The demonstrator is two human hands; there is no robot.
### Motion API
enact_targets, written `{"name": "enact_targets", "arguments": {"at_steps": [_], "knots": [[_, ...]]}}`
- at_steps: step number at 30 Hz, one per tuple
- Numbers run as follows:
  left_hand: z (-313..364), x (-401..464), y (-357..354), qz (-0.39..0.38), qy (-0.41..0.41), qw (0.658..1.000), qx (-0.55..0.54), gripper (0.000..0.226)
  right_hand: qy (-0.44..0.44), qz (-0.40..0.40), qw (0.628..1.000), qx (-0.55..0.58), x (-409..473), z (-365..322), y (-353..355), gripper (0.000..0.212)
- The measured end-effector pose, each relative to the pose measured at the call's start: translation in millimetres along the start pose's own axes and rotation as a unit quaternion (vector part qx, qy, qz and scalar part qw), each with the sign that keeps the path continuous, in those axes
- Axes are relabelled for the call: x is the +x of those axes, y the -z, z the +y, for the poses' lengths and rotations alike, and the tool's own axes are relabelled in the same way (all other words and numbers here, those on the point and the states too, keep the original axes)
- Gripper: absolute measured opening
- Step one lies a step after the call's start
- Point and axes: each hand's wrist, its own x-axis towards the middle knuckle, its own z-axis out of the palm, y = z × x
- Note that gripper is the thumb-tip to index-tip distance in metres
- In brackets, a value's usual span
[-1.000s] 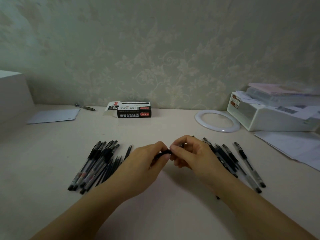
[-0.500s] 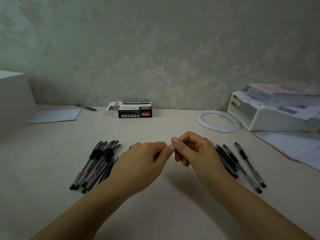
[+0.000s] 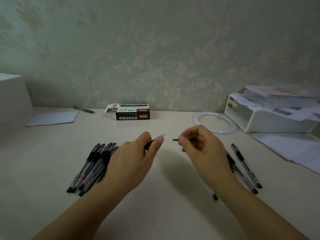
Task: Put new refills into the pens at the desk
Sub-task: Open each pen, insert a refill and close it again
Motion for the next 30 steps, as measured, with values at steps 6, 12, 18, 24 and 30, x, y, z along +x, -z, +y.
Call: {"name": "enact_targets", "arguments": {"at_steps": [6, 12, 18, 24, 30], "knots": [[-5.5, -2.5, -5.8, -0.035, -0.019, 0.999, -0.001, 0.017, 0.033, -0.118, 0.962, -0.244, -2.7, 22.8, -4.7, 0.008], [-7.5, -4.0, -12.4, -0.093, -0.054, 0.994, 0.010, 0.015, 0.040, -0.148, 0.945, -0.288, -4.8, 25.8, -4.0, 0.008], [-12.4, -2.6, -12.5, -0.103, -0.084, 0.991, -0.011, 0.011, 0.032, -0.107, 0.978, -0.174, -1.0, 18.5, -5.4, 0.011], [-8.8, -1.6, -11.9, -0.103, -0.128, 0.984, -0.071, 0.012, -0.024, -0.142, 0.987, -0.068, -1.3, 15.8, -7.1, 0.023], [-10.8, 0.4, -11.5, -0.113, -0.119, 0.982, -0.089, 0.020, -0.045, -0.180, 0.982, 0.028, 3.4, 13.2, 0.4, 0.005]]}}
